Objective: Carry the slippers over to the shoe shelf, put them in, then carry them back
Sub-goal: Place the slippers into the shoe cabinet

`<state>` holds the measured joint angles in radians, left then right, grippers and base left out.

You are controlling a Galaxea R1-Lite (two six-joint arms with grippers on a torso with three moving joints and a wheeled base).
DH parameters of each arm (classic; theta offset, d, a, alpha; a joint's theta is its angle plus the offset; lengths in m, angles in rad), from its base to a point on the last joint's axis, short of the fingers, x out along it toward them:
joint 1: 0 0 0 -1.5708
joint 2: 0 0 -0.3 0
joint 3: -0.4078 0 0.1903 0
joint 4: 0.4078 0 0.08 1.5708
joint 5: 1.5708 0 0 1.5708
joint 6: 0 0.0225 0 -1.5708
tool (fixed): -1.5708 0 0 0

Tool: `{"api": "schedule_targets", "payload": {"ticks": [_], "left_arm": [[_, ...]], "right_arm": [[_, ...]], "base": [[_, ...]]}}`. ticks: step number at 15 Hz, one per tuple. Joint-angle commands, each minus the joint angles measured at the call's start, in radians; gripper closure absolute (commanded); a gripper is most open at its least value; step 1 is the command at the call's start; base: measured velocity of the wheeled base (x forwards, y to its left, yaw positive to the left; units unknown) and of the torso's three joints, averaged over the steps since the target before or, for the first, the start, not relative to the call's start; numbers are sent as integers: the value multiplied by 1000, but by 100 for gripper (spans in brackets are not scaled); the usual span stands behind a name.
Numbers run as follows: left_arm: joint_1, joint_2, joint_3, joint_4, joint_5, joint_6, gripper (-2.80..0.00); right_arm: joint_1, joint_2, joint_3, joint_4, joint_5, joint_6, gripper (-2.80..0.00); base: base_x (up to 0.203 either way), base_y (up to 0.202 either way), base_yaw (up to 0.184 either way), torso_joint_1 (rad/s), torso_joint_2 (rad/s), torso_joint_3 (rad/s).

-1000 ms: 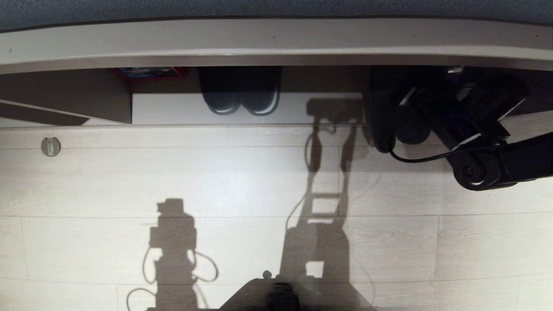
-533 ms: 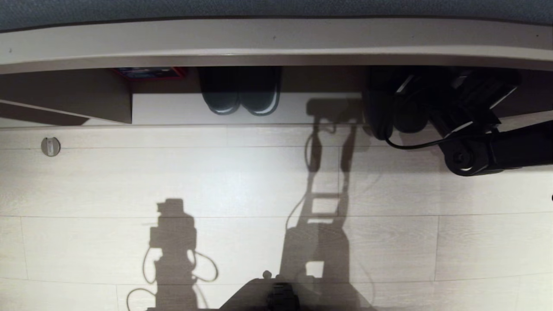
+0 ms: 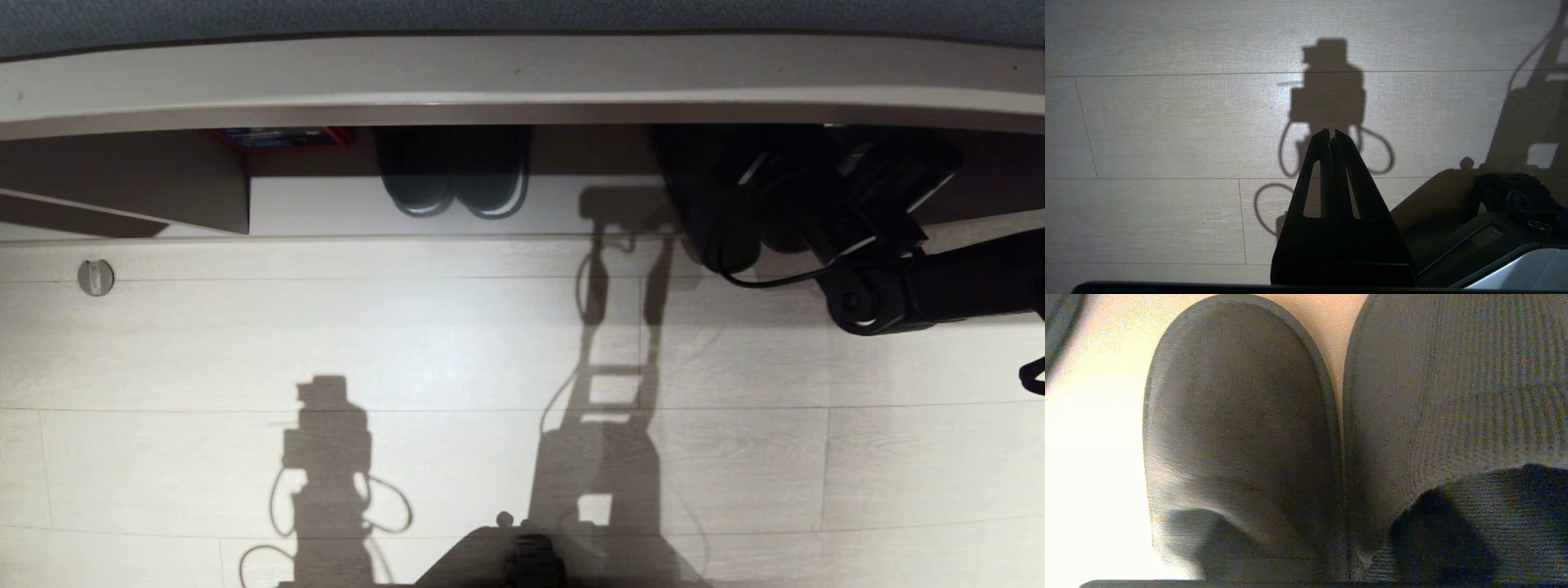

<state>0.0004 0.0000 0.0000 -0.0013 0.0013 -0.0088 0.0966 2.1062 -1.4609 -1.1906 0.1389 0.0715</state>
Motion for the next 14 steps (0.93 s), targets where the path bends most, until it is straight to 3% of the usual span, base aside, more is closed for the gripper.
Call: {"api": "schedule_targets", "payload": {"ticks": [1,8,14], "left_arm": [[1,-2,0,0,0,-2,0],[1,-2,0,0,0,-2,0],[0,-2,0,0,0,-3,0]], "right_arm": [[0,5,-6,-7,1,1,-280],[8,-49,48,5,1,1,-280],[51,-134,184,-4,-2,-3,-280]], "base": [[0,0,0,0,0,0],[0,0,0,0,0,0],[0,0,0,0,0,0]]}}
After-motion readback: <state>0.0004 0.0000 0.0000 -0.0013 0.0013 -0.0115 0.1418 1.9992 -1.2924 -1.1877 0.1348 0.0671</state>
